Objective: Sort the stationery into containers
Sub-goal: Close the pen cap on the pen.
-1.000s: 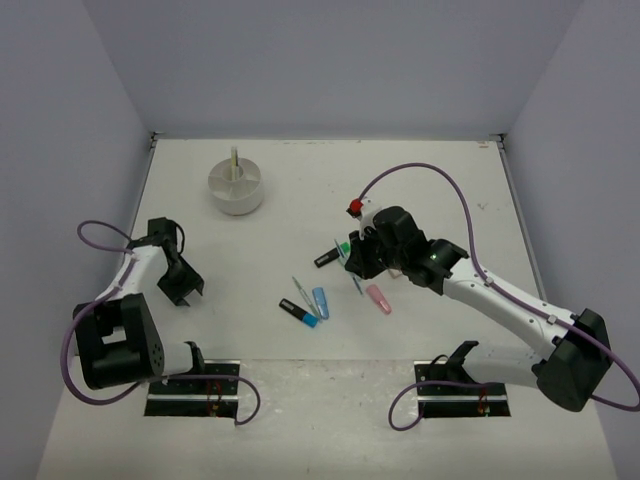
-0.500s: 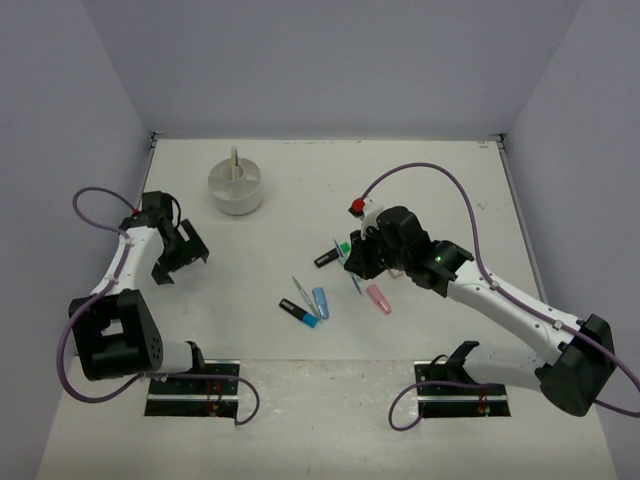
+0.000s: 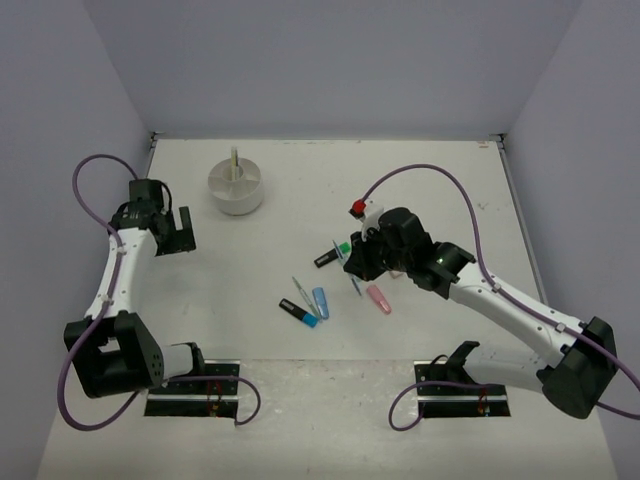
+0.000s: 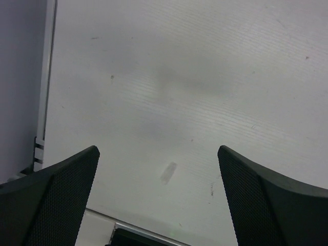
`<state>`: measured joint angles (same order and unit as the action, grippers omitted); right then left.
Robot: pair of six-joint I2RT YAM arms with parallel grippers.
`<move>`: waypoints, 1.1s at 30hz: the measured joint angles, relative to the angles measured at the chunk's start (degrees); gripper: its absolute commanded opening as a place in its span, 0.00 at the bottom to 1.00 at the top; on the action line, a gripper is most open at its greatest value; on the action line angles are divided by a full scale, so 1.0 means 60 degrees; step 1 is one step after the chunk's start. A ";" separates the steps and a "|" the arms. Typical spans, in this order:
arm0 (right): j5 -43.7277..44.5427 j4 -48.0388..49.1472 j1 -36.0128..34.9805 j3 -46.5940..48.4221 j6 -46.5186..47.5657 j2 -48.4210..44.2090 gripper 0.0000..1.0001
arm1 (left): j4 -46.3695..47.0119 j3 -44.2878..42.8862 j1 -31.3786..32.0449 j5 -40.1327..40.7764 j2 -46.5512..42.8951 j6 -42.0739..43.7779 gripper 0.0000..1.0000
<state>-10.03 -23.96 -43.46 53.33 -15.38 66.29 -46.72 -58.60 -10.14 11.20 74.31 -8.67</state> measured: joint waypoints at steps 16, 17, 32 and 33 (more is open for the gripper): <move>-0.0013 0.0178 0.0000 -0.0082 -0.0004 -0.0206 0.00 | -0.0094 0.1489 0.2071 -0.0295 0.0140 0.3379 1.00; -0.0014 0.0196 0.0000 -0.0100 -0.0004 -0.0218 0.00 | -0.0196 0.1670 0.2158 -0.0221 0.0144 0.3477 1.00; -0.0030 0.0236 0.0000 -0.0224 -0.0007 -0.0640 0.00 | -0.0120 0.2819 0.1641 -0.0083 -0.0061 0.3841 0.77; -0.0028 0.0238 0.0000 -0.0224 -0.0007 -0.0642 0.00 | -0.0112 0.2851 0.1581 -0.0078 -0.0018 0.3843 0.68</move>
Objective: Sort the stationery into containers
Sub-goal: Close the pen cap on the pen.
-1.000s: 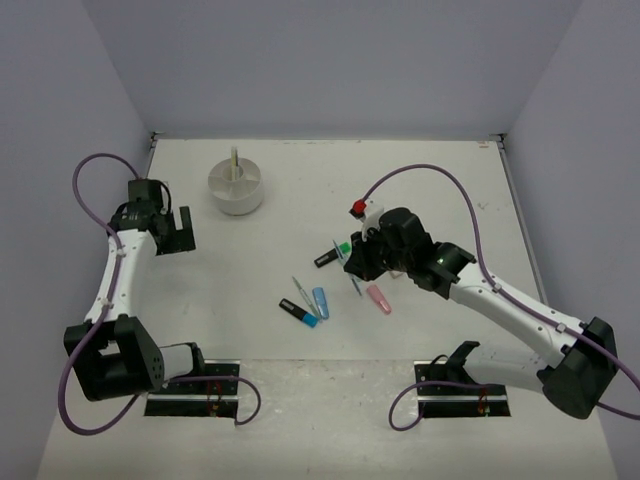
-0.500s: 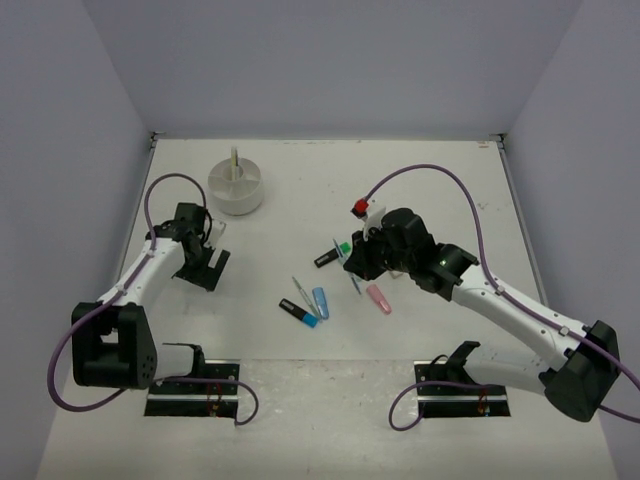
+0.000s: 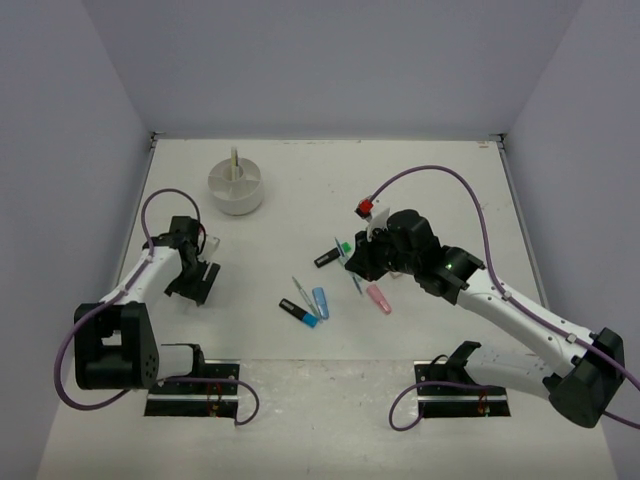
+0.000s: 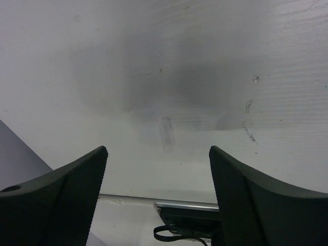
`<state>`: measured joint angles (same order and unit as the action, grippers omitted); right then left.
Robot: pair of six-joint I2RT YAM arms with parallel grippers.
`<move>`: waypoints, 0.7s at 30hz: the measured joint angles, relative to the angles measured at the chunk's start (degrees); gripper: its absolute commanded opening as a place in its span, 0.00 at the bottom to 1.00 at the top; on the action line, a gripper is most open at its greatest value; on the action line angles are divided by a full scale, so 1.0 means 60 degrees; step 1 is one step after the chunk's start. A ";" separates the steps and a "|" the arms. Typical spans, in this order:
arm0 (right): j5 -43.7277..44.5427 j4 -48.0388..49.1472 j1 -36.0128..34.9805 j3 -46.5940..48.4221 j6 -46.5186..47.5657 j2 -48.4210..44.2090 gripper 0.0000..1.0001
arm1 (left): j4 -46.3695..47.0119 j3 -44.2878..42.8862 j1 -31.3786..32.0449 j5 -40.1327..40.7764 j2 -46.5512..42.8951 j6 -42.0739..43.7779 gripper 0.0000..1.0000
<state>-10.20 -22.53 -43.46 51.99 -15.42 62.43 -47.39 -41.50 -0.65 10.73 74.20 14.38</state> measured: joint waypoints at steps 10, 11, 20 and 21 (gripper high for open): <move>0.0010 -0.0009 0.0000 -0.0004 0.0000 -0.0113 0.00 | 0.0235 0.0026 -0.0079 0.0001 0.0791 0.0038 0.50; 0.0016 -0.0008 0.0000 -0.0005 0.0000 -0.0147 0.00 | 0.0259 0.0026 -0.0079 -0.0003 0.0862 0.0042 0.49; 0.0045 -0.0008 0.0000 -0.0082 0.0000 -0.0242 0.00 | 0.0367 0.0026 -0.0079 -0.0013 0.1186 0.0071 0.37; 0.0052 -0.0007 0.0000 -0.0099 0.0000 -0.0247 0.00 | 0.0379 0.0026 -0.0079 -0.0013 0.1224 0.0071 0.36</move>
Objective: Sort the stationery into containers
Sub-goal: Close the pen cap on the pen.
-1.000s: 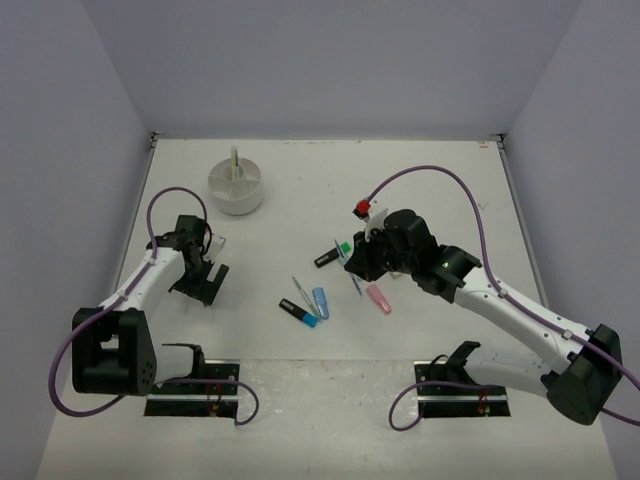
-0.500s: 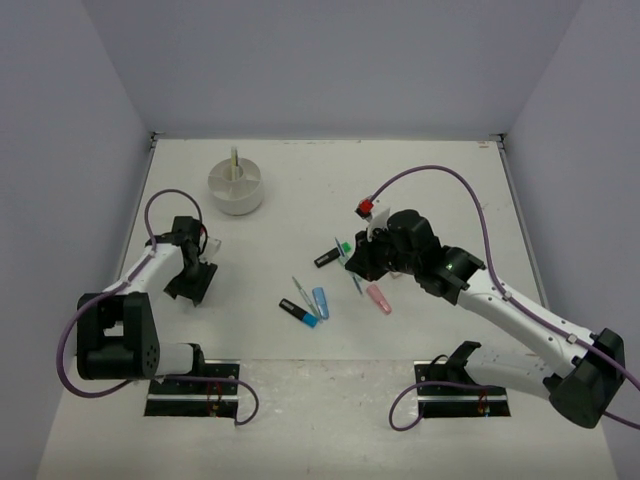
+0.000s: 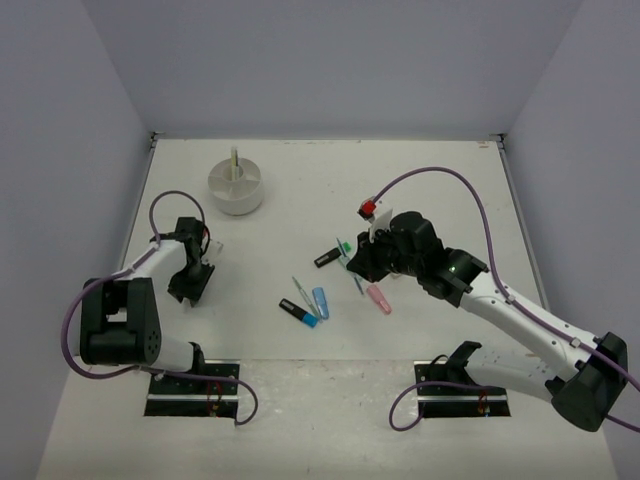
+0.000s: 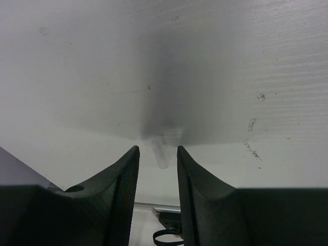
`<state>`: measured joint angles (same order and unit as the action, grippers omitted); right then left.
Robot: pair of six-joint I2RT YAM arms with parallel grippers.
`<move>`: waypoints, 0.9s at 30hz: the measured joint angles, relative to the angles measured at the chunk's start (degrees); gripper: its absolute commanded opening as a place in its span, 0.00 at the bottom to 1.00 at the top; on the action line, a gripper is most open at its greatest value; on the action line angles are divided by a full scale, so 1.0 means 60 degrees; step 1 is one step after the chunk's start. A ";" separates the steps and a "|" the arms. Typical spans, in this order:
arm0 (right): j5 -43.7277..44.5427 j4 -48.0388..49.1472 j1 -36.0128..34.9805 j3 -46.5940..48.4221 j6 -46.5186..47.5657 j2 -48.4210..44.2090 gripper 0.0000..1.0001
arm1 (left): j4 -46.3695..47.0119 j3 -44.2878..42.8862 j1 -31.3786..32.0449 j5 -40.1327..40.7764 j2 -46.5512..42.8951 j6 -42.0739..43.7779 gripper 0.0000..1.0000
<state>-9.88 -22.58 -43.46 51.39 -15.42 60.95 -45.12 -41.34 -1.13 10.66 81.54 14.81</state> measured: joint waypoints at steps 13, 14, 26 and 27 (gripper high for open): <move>0.0228 -0.0004 0.0000 -0.0050 -0.0004 -0.0062 0.00 | 0.0128 0.0004 0.0000 0.0139 0.0435 0.0007 0.08; 0.0233 -0.0005 0.0000 -0.0050 -0.0004 -0.0062 0.00 | 0.0129 0.0004 0.0000 0.0150 0.0450 0.0023 0.03; 0.0286 -0.0002 0.0000 -0.0054 -0.0009 -0.0161 0.00 | 0.0012 -0.0678 0.0808 -0.0046 0.0498 0.0052 0.00; 0.0287 -0.0003 0.0000 -0.0054 -0.0016 -0.0161 0.00 | -0.0074 -0.1184 0.0968 -0.0105 0.0527 -0.0098 0.00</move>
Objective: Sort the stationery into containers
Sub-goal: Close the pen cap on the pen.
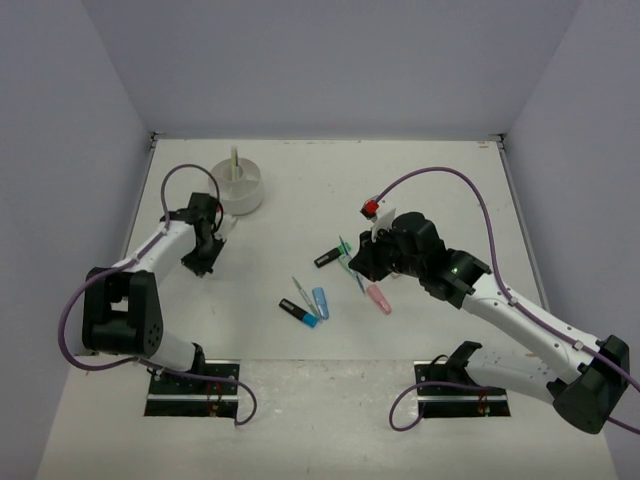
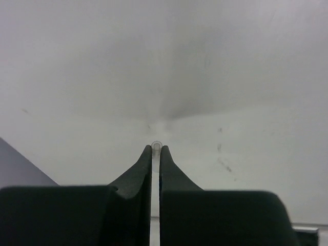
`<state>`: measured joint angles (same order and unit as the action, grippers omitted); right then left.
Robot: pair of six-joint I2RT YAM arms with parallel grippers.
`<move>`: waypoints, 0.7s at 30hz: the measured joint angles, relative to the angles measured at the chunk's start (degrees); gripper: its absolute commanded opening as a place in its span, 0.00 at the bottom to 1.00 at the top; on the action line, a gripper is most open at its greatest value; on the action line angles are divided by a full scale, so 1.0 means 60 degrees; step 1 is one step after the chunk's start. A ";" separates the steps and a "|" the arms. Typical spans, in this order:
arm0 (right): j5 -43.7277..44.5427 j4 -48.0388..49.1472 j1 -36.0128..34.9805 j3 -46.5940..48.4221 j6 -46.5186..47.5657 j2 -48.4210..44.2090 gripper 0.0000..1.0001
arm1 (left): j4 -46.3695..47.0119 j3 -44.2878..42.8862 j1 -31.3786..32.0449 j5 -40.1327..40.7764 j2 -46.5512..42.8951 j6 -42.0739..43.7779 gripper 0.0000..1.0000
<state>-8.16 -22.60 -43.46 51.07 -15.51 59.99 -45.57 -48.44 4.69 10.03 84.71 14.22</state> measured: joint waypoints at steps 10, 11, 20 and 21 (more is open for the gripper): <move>0.0164 0.0231 0.0000 -0.0112 -0.0006 0.0000 0.00 | 0.0162 -0.4522 0.0870 -0.1996 -0.0396 -0.1750 0.00; 0.0172 0.0265 0.0000 -0.0155 -0.0006 0.0000 0.00 | 0.0207 -0.4554 0.0966 -0.2364 -0.0546 -0.1948 0.00; -0.0778 0.1006 0.0007 -0.0426 -0.0252 -0.0189 0.00 | 0.3076 -0.2792 0.1157 -0.6605 -0.3611 -0.3898 0.00; -0.0961 0.1212 0.0007 -0.0544 -0.0332 -0.0319 0.00 | 0.3553 -0.2562 0.1165 -0.6989 -0.3952 -0.4148 0.00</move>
<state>-13.93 -15.33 -43.42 47.81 -17.51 58.07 -24.25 -63.81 11.67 -31.91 61.00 -10.67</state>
